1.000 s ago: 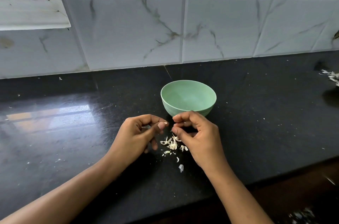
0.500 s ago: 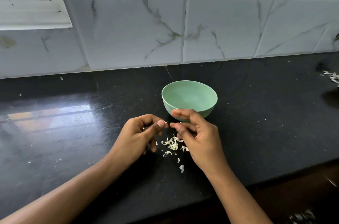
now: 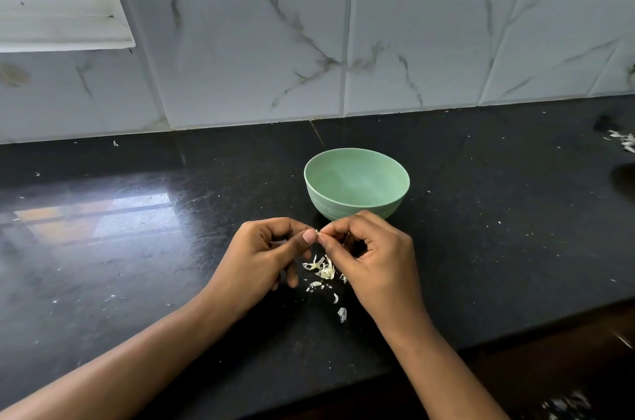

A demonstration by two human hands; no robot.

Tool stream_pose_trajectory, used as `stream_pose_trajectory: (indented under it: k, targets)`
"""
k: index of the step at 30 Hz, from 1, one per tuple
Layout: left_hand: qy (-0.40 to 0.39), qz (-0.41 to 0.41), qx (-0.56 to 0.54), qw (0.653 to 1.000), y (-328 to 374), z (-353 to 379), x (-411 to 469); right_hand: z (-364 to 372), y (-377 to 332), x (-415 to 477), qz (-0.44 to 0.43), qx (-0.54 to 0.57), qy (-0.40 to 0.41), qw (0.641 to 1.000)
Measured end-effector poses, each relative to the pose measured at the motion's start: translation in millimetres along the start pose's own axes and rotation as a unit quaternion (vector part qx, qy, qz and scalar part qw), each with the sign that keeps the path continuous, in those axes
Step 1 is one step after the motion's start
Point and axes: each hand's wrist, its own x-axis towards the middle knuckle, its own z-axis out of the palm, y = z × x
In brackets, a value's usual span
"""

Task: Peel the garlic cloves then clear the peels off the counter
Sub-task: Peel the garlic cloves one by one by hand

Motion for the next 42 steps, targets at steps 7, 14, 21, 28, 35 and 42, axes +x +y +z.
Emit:
stream_pose_trajectory:
  k: [7, 14, 21, 28, 35, 42]
  targets:
    - [0.017, 0.034, -0.006, 0.999, 0.3, -0.1, -2.8, 0.3, -0.4, -1.1, -0.033, -0.052, 0.022, 0.998]
    - [0.056, 0.093, 0.019, 0.994, 1.3, -0.4, -4.2, 0.3, -2.5, -1.3, -0.053, -0.062, 0.027, 0.996]
    - [0.056, 0.081, 0.002, 0.995, 2.6, -2.9, -3.4, 0.8, -0.5, -0.4, -0.044, -0.07, 0.036, 0.996]
    - [0.048, 0.075, 0.079, 0.993, 1.4, -2.7, -2.2, 0.1, 1.7, -0.4, -0.035, -0.063, 0.025, 0.997]
    - [0.022, 0.027, 0.013, 0.999, 0.4, -2.6, 0.0, 1.1, 0.4, -0.8, -0.033, -0.041, -0.003, 0.999]
    - [0.033, 0.066, 0.09, 0.993, -4.8, -5.3, 0.8, -2.4, -1.1, 2.0, 0.011, 0.013, 0.015, 1.0]
